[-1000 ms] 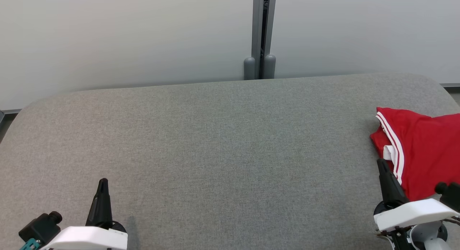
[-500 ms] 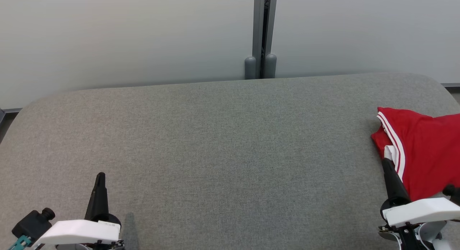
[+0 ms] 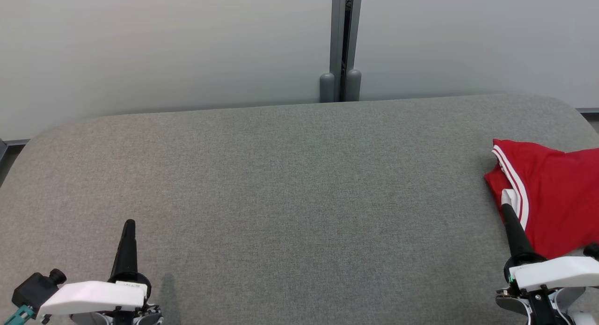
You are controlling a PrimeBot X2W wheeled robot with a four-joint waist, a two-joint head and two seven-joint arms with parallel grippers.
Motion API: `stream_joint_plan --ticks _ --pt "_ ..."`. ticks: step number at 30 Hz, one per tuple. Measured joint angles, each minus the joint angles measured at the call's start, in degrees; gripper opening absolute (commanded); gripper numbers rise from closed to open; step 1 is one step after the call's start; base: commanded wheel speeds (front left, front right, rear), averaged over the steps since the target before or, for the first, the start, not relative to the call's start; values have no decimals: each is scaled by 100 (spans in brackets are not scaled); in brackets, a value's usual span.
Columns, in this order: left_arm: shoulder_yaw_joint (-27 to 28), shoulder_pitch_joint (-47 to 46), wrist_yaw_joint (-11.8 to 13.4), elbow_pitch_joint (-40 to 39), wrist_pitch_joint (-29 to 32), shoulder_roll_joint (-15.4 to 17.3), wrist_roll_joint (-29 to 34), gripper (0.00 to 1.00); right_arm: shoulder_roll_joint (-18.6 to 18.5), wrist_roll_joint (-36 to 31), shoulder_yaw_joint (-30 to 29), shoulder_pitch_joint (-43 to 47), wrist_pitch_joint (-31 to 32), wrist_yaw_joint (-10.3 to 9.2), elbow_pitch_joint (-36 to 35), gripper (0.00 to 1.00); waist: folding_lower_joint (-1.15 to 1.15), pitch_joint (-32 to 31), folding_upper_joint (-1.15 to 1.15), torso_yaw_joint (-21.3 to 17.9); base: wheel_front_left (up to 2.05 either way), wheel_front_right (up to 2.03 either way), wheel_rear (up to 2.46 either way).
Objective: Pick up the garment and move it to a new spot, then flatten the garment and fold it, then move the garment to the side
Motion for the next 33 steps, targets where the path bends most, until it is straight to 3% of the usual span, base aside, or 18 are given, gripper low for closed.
stream_joint_plan --ticks 33 --pt "120 -201 -103 21 457 14 -1738 0 129 1627 -331 -1 463 -1 -94 0 0 28 0 38 0 0 0"
